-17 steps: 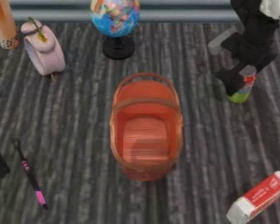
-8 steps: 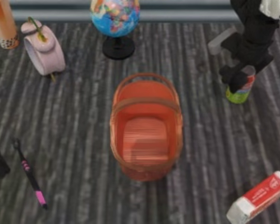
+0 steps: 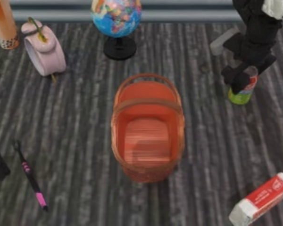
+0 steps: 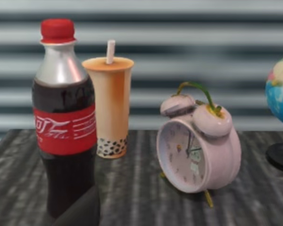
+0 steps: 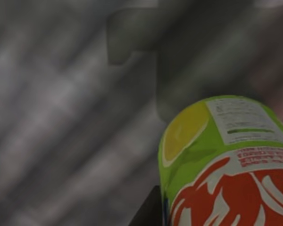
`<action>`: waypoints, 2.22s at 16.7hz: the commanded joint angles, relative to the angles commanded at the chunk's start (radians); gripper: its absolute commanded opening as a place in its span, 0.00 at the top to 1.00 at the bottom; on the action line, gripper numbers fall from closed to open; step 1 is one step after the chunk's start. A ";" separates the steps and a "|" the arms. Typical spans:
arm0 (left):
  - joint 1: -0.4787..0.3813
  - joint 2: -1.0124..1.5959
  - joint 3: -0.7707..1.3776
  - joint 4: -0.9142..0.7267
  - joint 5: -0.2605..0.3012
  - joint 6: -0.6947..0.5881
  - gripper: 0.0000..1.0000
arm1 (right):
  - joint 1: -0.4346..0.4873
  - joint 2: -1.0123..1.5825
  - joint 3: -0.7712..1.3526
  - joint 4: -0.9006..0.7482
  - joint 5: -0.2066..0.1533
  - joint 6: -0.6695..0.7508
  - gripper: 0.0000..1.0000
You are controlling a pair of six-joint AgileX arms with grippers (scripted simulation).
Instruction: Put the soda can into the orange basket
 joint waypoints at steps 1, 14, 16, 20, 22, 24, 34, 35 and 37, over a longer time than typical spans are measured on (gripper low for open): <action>0.000 0.000 0.000 0.000 0.000 0.000 0.00 | -0.003 0.000 0.000 0.000 0.000 0.002 1.00; 0.000 0.000 0.000 0.000 0.000 0.000 0.00 | 0.056 -0.142 -0.348 0.723 -0.395 0.201 1.00; 0.000 0.000 0.000 0.000 0.000 0.000 0.00 | 0.070 -0.196 -0.445 0.944 -0.502 0.255 1.00; 0.000 0.000 0.000 0.000 0.000 0.000 0.00 | 0.100 -0.317 -0.652 1.402 -0.720 0.366 1.00; 0.000 0.000 0.000 0.000 0.000 0.000 0.00 | 0.114 -0.377 -0.757 1.614 -0.823 0.421 1.00; 0.000 0.000 0.000 0.000 0.000 0.000 0.00 | 0.126 -0.432 -0.857 1.798 -0.916 0.472 1.00; 0.000 0.000 0.000 0.000 0.000 0.000 0.00 | 0.152 -0.545 -1.073 2.130 -1.107 0.582 1.00; 0.000 0.000 0.000 0.000 0.000 0.000 0.00 | 0.152 -0.545 -1.073 2.130 -1.107 0.582 1.00; 0.000 0.000 0.000 0.000 0.000 0.000 0.00 | 0.147 -0.537 -1.070 2.131 -1.108 0.583 1.00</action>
